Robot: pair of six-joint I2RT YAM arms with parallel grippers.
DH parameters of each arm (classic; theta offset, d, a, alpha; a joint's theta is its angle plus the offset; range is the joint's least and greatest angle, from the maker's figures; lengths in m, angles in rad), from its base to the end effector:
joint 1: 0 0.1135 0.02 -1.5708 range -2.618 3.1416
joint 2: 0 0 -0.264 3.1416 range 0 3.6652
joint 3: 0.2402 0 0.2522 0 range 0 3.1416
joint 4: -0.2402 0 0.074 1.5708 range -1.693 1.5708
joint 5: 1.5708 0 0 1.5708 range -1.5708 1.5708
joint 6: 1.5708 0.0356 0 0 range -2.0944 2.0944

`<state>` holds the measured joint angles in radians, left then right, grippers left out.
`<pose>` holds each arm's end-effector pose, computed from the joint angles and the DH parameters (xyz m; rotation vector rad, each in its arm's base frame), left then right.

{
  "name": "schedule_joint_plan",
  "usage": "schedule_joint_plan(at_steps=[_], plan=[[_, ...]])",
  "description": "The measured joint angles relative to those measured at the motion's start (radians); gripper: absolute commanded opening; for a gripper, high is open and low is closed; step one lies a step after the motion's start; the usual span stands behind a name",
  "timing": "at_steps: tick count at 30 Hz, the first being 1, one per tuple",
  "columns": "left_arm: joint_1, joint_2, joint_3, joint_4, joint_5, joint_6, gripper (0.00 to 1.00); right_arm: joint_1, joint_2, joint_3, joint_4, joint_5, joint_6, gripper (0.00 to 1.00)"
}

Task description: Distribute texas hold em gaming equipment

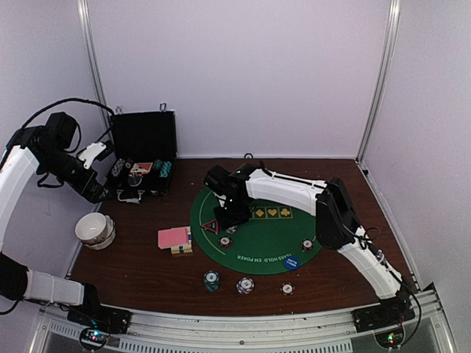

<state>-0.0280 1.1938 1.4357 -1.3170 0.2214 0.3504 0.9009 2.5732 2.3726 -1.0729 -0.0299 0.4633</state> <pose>0.1977 -0.0134 0.3802 0.5636 2.5523 -0.1805 0.3261 0.4134 0.1608 -0.6388 2.8427 0.3089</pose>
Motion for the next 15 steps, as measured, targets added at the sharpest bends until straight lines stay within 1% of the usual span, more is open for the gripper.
schedule_joint_plan(at_steps=[4, 7, 15], plan=[[0.0, 0.0, -0.007, 0.006, 0.0, 0.0, 0.98, 0.0, 0.005, 0.004, 0.005, -0.016, 0.014, 0.59], [0.0, 0.0, -0.009, 0.007, 0.0, 0.0, 0.98, 0.0, 0.006, 0.01, 0.009, -0.021, 0.02, 0.65], [0.0, -0.001, -0.016, 0.01, 0.0, 0.0, 0.98, -0.006, 0.006, 0.046, -0.014, -0.016, 0.013, 0.66]])
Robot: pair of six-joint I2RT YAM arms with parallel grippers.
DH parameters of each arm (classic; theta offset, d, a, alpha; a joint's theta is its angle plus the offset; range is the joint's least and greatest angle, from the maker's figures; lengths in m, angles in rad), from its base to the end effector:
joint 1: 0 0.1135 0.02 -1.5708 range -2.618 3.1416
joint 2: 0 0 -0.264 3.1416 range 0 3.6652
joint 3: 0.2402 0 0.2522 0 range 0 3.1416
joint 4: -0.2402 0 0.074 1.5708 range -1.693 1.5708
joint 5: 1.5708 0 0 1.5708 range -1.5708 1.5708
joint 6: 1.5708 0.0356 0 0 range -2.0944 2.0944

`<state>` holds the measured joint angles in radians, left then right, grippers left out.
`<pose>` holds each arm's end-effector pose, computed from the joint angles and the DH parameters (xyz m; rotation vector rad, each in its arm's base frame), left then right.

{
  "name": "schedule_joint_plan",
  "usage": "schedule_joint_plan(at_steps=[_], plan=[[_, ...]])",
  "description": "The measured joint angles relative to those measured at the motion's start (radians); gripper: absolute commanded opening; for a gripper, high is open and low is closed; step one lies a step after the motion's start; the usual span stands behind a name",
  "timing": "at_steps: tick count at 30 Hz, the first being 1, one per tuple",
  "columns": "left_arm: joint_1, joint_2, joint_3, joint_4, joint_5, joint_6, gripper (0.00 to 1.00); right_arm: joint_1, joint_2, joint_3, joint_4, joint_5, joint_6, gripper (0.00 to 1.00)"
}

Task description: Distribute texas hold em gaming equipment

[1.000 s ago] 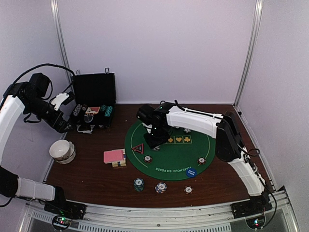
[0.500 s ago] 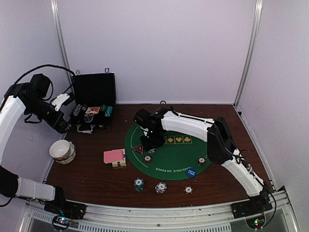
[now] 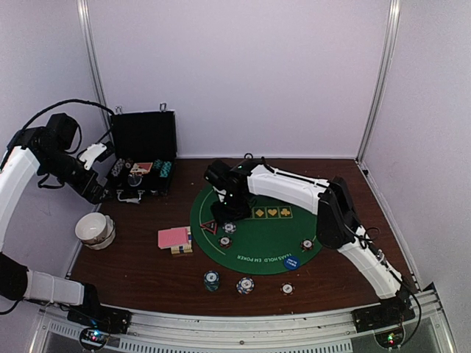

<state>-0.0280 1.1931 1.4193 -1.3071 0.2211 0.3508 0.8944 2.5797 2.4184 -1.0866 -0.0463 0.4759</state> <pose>0.1988 -0.0134 0.3764 0.5643 2.5579 -0.1817 0.3302 0.4140 0.1701 -0.6131 2.8345 0.3509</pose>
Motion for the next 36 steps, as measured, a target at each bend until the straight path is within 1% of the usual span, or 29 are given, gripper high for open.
schedule_joint_plan(at_steps=[5, 8, 11, 16, 19, 23, 27, 30, 36], plan=[[0.0, -0.005, 0.0, 0.0, 0.0, 0.0, 0.98, -0.003, -0.035, -0.005, -0.008, 0.023, -0.011, 0.64], [0.0, -0.006, 0.0, 0.0, -0.001, 0.0, 0.98, 0.006, -0.119, -0.084, -0.002, 0.04, -0.025, 0.64], [0.0, -0.006, 0.0, 0.0, 0.0, 0.0, 0.98, 0.023, -0.24, -0.201, 0.007, 0.065, -0.036, 0.7], [0.0, -0.006, 0.0, 0.0, -0.001, 0.0, 0.98, 0.119, -0.443, -0.425, 0.028, 0.091, -0.061, 0.85], [0.0, -0.006, 0.0, 0.0, -0.001, 0.0, 0.98, 0.194, -0.52, -0.557, 0.039, 0.091, -0.063, 0.88], [0.0, -0.009, 0.0, 0.0, -0.001, 0.0, 0.97, 0.279, -0.563, -0.72, 0.058, 0.06, -0.056, 0.89], [0.0, -0.013, 0.0, -0.001, -0.001, 0.0, 0.98, 0.301, -0.564, -0.813, 0.088, 0.016, -0.046, 0.89], [0.0, -0.016, 0.0, -0.001, -0.001, 0.0, 0.98, 0.309, -0.563, -0.844, 0.113, -0.009, -0.04, 0.89], [0.0, -0.016, 0.001, -0.003, -0.001, 0.0, 0.98, 0.312, -0.546, -0.852, 0.164, -0.047, -0.035, 0.88]])
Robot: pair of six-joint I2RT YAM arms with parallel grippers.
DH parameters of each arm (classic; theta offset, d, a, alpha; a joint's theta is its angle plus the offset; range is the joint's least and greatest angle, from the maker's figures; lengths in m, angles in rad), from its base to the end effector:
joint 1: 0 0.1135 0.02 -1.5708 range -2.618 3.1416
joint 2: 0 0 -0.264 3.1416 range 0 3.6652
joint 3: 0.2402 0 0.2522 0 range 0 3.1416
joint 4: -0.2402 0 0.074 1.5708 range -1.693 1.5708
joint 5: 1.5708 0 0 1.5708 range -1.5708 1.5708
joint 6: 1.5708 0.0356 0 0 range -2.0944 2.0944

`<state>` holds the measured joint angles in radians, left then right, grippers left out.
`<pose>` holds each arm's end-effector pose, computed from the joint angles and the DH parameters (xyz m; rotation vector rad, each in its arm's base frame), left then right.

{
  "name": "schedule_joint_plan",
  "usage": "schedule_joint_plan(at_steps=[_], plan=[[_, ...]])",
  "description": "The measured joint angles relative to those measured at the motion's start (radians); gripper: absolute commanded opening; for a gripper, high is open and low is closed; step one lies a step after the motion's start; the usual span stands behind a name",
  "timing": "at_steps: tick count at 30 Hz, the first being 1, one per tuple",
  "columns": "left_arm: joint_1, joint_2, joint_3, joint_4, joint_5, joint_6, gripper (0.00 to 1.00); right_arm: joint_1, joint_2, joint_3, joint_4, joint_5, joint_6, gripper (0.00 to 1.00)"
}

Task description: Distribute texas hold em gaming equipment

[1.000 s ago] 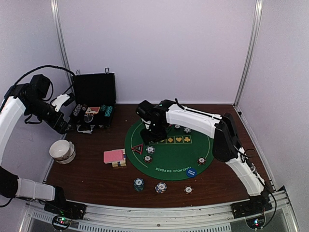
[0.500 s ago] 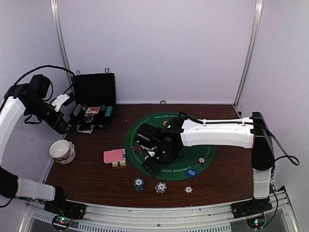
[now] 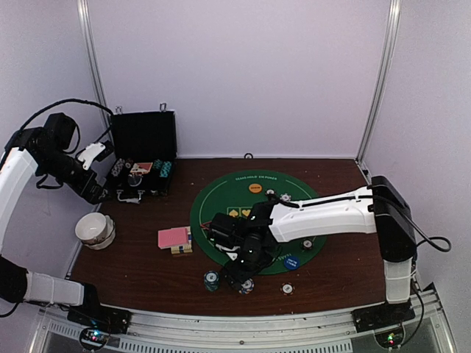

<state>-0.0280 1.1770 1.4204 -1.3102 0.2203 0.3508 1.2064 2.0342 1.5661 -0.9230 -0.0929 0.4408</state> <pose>0.1942 -0.0132 0.3793 0.5633 2.5444 -0.1766 0.1406 0.3779 0.1850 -1.1597 2.8457 0.3002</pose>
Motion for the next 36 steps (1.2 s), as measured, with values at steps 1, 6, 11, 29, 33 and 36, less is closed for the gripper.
schedule_joint_plan(at_steps=[1, 6, 11, 29, 33, 36], plan=[[0.0, 0.0, 0.001, 0.0, 0.0, 0.0, 0.98, 0.0, 0.009, 0.0, 0.006, -0.008, 0.0, 0.88], [0.0, 0.0, 0.001, 0.0, 0.0, 0.0, 0.97, 0.0, 0.05, -0.005, 0.024, -0.031, -0.007, 0.88], [0.0, 0.0, 0.001, 0.0, 0.0, 0.0, 0.98, 0.0, 0.063, -0.01, 0.027, -0.034, -0.015, 0.85], [0.0, 0.0, 0.011, -0.001, 0.0, 0.0, 0.98, 0.0, 0.063, -0.019, 0.027, -0.035, -0.019, 0.49], [0.0, 0.0, 0.011, -0.001, 0.0, 0.0, 0.98, 0.0, 0.063, -0.016, 0.019, -0.039, -0.019, 0.46], [0.0, 0.0, 0.012, -0.001, 0.0, 0.0, 0.98, 0.002, 0.063, -0.011, 0.007, -0.043, -0.02, 0.43]])
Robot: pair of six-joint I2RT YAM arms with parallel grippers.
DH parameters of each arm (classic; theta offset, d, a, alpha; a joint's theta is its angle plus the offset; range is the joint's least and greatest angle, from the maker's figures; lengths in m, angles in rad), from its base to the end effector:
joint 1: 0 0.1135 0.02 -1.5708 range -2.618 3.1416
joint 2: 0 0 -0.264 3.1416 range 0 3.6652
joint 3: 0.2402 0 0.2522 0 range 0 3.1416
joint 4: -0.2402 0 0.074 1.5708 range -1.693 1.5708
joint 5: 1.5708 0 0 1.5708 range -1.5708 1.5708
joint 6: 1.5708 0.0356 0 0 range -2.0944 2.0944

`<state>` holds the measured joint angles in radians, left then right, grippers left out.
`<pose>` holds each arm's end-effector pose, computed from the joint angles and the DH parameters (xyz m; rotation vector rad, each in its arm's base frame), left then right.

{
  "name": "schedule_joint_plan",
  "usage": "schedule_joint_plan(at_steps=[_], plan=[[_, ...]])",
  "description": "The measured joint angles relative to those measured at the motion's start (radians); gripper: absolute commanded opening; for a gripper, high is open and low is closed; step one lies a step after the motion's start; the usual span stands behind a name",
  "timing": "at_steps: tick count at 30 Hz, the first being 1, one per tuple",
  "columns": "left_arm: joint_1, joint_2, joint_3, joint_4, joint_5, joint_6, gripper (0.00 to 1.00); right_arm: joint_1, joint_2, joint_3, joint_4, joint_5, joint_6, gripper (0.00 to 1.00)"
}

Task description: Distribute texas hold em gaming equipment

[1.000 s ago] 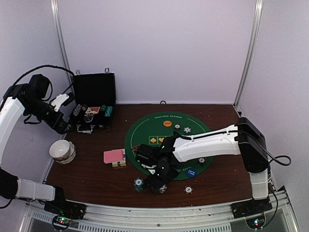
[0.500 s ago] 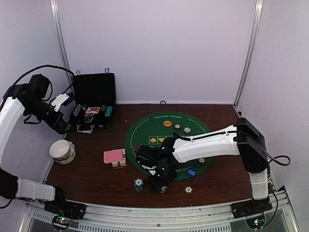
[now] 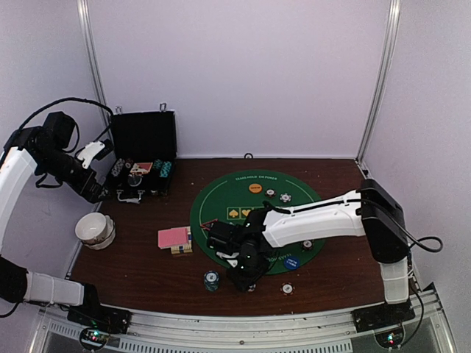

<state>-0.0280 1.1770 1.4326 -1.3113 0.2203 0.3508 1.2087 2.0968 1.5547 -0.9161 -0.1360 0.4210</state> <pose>0.1938 -0.0132 0.3826 0.5627 2.5336 -0.1734 0.1392 0.3810 0.1582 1.2037 -2.8654 -0.2726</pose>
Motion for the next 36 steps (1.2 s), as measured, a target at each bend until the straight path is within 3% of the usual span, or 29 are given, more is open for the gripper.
schedule_joint_plan(at_steps=[4, 24, 36], plan=[[0.0, 0.0, 0.0, 0.0, 0.0, 0.0, 0.98, 0.009, 0.0, 0.015, -0.019, -0.003, -0.004, 0.37], [0.0, 0.0, 0.002, 0.0, 0.0, 0.0, 0.97, 0.002, -0.034, 0.082, -0.13, 0.028, -0.026, 0.33], [0.0, 0.0, 0.002, 0.0, 0.0, 0.0, 0.98, -0.279, -0.135, 0.003, -0.117, 0.089, -0.053, 0.3]])
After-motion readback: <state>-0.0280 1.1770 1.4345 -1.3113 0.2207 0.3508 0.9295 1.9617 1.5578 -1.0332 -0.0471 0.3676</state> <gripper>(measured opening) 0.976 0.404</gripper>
